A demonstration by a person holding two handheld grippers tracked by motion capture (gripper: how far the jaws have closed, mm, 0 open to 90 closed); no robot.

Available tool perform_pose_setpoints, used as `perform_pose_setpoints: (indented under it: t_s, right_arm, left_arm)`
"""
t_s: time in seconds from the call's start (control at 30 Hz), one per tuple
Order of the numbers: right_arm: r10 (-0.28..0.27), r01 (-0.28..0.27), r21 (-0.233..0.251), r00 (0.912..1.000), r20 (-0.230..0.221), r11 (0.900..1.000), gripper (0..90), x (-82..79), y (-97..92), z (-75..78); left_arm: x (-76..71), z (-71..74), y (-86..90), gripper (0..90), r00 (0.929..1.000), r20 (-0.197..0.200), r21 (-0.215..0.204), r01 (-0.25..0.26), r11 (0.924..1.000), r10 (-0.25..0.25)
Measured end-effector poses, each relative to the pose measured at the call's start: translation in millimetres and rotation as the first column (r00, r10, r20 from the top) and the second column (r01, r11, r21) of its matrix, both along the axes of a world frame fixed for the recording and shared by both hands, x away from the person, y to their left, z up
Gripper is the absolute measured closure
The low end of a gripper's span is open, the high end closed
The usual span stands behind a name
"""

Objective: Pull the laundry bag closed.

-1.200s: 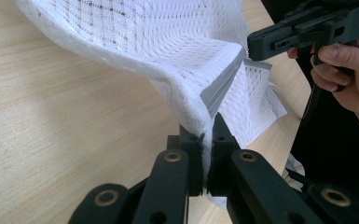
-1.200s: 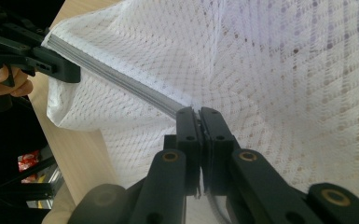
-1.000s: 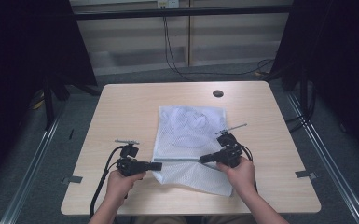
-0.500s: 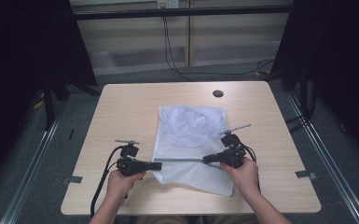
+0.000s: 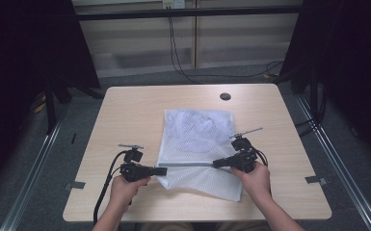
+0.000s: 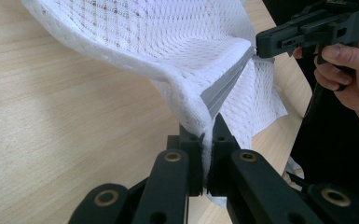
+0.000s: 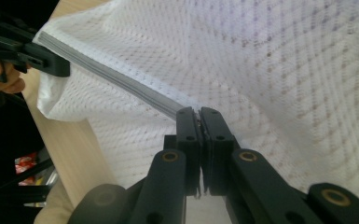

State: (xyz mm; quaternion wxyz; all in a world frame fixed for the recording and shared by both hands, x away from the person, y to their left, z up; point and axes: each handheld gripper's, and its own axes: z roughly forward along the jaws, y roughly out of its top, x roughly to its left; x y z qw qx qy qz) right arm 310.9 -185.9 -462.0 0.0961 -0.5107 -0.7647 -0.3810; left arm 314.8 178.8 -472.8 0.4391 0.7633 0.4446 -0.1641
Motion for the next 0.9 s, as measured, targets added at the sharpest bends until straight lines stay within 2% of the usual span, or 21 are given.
perform_pose_setpoints:
  t_s: [0.17,0.27,0.4,0.63,0.9]
  right_arm:
    - [0.000,0.000,0.003,1.0000,0.005,1.0000,87.1,0.2,-0.8,-0.5]
    - [0.002,-0.002,0.003,1.0000,0.003,1.0000,87.1,-0.1,-0.6,-0.7]
    - [0.007,-0.007,0.007,1.0000,0.004,1.0000,87.0,-0.9,-1.6,-0.9]
    - [-0.006,0.006,-0.004,1.0000,0.006,1.0000,87.1,-1.0,-9.6,-2.0]
    - [-0.011,0.012,-0.005,0.9998,0.015,0.9999,87.0,-1.5,-14.5,-0.5]
  left_arm:
    - [0.0,0.1,1.4,88.2,0.9999,0.000,0.003,0.010,0.9999,-0.010]
    - [-0.3,0.4,1.2,88.2,1.0000,0.001,0.001,-0.001,1.0000,0.001]
    - [-0.7,-0.5,1.7,88.1,1.0000,0.008,0.015,0.003,0.9999,-0.003]
    - [-0.7,-0.7,7.5,88.2,0.9998,0.004,0.005,-0.021,0.9998,0.021]
    - [0.1,-0.3,5.7,88.2,0.9999,0.003,0.006,-0.013,0.9999,0.013]
